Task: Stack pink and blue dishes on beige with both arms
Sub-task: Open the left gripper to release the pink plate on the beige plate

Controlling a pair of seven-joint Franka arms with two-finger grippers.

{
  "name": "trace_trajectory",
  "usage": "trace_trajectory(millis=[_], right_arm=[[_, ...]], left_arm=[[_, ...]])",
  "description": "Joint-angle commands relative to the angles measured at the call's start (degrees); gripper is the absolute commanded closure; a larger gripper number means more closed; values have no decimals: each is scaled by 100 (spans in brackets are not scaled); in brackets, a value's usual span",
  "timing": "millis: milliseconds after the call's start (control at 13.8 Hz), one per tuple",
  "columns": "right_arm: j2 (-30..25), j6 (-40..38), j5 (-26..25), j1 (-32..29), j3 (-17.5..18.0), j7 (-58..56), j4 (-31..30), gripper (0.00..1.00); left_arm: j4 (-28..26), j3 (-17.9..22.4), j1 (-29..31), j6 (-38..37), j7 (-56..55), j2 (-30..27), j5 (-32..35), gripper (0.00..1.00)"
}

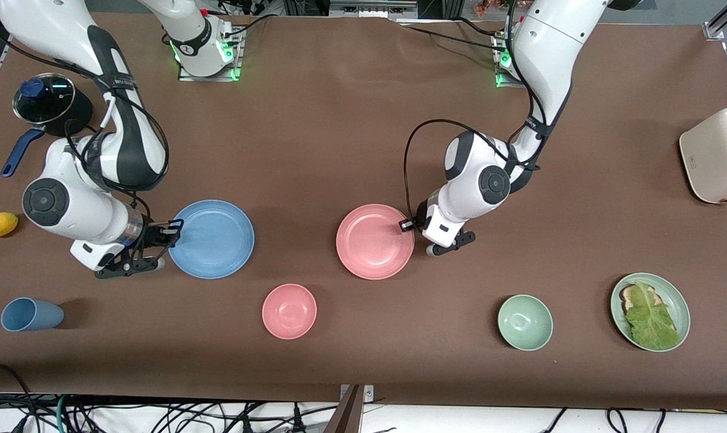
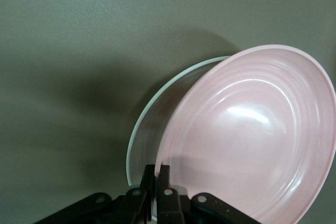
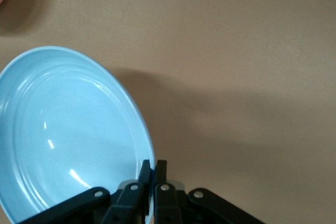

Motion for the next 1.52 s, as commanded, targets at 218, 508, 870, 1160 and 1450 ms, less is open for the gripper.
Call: trace_trajectory(millis=[218, 508, 870, 1160, 1450], right_arm=[[-13, -95, 37, -6, 43, 15, 34, 100], [-4, -95, 45, 2, 43, 15, 34, 100], [-4, -112, 45, 3, 43, 24, 25, 100], [-22, -165, 45, 73, 227, 523, 69, 100], [-75, -165, 37, 73, 780, 1602, 86, 100]], left_arm=[[81, 99, -95, -32, -115, 3, 717, 100], [80, 108, -104, -32, -71, 2, 735, 95], [159, 231, -113, -41, -45, 20, 874, 1], [727, 546, -43, -1526, 226, -331, 1514, 1], [1864, 1214, 211, -3853, 1779, -559, 1596, 0]])
